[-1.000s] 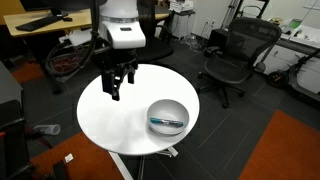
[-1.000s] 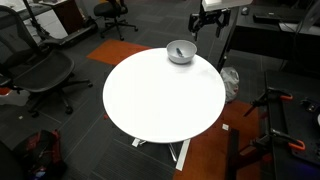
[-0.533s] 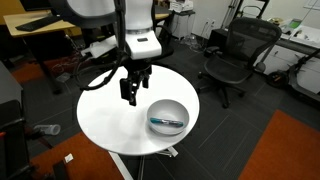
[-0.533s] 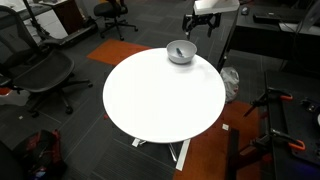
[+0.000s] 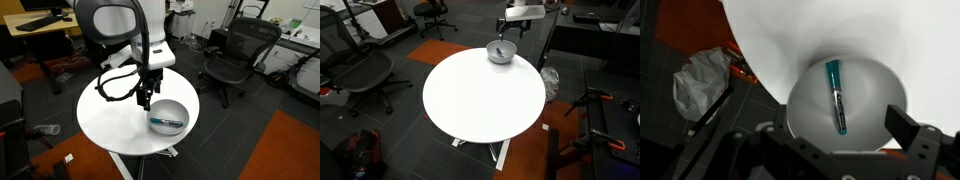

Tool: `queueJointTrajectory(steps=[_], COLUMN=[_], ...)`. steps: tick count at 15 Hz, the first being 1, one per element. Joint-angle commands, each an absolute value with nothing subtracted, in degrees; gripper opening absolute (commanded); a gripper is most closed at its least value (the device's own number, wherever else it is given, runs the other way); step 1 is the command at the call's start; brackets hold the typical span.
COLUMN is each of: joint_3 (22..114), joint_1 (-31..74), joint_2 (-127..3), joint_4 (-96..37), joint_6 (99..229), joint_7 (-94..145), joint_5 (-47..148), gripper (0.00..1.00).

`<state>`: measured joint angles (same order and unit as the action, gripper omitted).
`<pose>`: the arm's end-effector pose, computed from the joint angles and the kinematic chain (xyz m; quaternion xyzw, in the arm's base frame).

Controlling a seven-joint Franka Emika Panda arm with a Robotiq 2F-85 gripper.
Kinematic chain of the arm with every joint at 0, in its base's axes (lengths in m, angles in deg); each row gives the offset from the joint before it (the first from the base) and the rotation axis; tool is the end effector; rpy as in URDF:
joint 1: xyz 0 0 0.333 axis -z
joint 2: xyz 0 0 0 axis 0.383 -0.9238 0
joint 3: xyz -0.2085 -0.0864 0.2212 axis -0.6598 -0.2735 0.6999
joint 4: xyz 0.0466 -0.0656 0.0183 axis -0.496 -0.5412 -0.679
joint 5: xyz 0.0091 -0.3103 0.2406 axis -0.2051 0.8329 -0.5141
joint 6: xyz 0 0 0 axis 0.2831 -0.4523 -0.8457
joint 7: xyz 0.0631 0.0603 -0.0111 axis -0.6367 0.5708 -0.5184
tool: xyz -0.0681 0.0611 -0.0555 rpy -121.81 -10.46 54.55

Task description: Remove the marker from the bowl and put it on the table

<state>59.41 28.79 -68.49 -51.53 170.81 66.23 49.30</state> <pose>0.5837 -0.1935 0.2692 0.8572 -0.5107 0.0504 0.0430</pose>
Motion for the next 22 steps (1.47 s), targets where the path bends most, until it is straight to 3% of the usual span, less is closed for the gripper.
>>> queueJointTrajectory(steps=[1, 22], joint_3=[58.54, 58.83], joint_1=[28.33, 31.54], joint_2=[-72.62, -89.65], joint_4=[-47.38, -32.50], joint_6=[171.95, 174.21], joint_7=[65.65, 56.20], joint_5=[48.87, 45.00], gripper=[1.00, 1.00])
